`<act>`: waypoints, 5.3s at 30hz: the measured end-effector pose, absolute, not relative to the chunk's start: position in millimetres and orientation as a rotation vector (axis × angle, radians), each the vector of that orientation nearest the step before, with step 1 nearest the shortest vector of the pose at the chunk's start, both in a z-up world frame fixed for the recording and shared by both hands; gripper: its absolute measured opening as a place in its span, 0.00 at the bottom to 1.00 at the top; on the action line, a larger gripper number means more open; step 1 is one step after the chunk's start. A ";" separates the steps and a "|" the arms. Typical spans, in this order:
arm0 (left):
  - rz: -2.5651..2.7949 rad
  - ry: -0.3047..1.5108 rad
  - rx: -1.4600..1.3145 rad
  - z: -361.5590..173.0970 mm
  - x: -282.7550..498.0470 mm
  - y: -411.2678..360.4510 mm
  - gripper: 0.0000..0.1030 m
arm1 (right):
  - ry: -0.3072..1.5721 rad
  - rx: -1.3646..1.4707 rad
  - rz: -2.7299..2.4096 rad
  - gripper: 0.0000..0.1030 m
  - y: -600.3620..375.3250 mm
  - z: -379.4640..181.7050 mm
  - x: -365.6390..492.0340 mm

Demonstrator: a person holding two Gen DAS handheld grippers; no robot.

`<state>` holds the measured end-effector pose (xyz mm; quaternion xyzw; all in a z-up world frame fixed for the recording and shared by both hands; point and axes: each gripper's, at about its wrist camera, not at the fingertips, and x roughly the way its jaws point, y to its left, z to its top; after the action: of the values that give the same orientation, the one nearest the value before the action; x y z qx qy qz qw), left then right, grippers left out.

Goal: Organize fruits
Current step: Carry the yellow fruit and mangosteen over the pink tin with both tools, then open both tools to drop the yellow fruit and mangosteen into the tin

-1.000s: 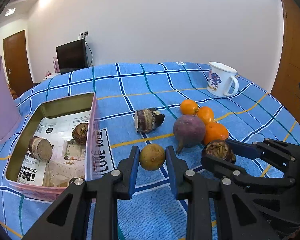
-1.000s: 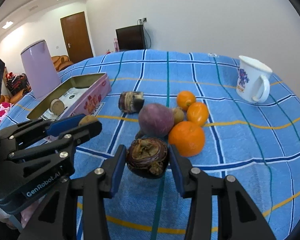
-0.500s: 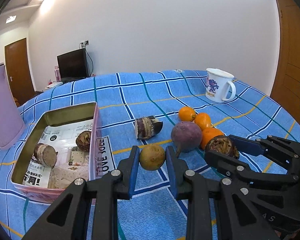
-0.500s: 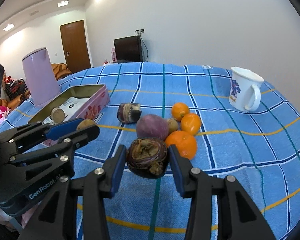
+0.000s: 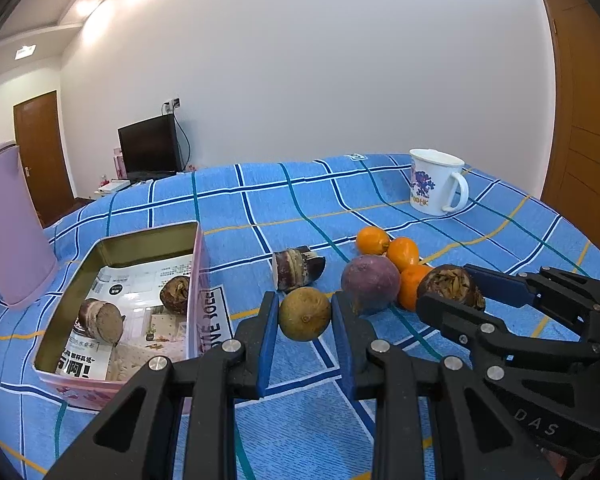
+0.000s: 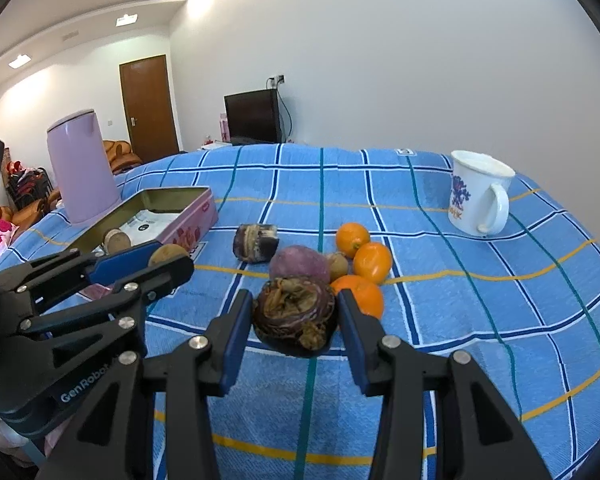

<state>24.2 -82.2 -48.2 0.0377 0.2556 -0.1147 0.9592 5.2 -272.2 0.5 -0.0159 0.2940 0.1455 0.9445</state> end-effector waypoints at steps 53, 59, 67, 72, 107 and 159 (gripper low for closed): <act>-0.059 0.374 0.081 -18.3 -6.0 -34.6 0.28 | 0.443 -0.130 0.245 0.45 -235.0 25.5 1.2; -0.022 0.374 0.082 -14.9 -6.4 -19.6 0.28 | 0.430 -0.154 0.270 0.45 -218.1 28.2 3.6; 0.032 0.386 0.076 -13.0 -0.1 1.2 0.28 | 0.426 -0.167 0.300 0.45 -205.3 29.9 8.9; 0.060 0.403 0.077 -15.2 4.7 11.6 0.28 | 0.423 -0.177 0.320 0.45 -196.5 33.0 13.0; 0.148 0.523 0.019 -37.5 40.0 86.1 0.28 | 0.547 -0.143 0.518 0.45 -124.3 22.6 51.9; 0.069 0.611 -0.014 -59.0 61.5 92.4 0.28 | 0.655 -0.195 0.592 0.45 -92.5 -14.8 67.8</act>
<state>61.5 92.4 -59.0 -0.0068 0.3008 0.0340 0.9530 67.8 -92.5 -14.8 -0.0944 0.3167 0.2862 0.8994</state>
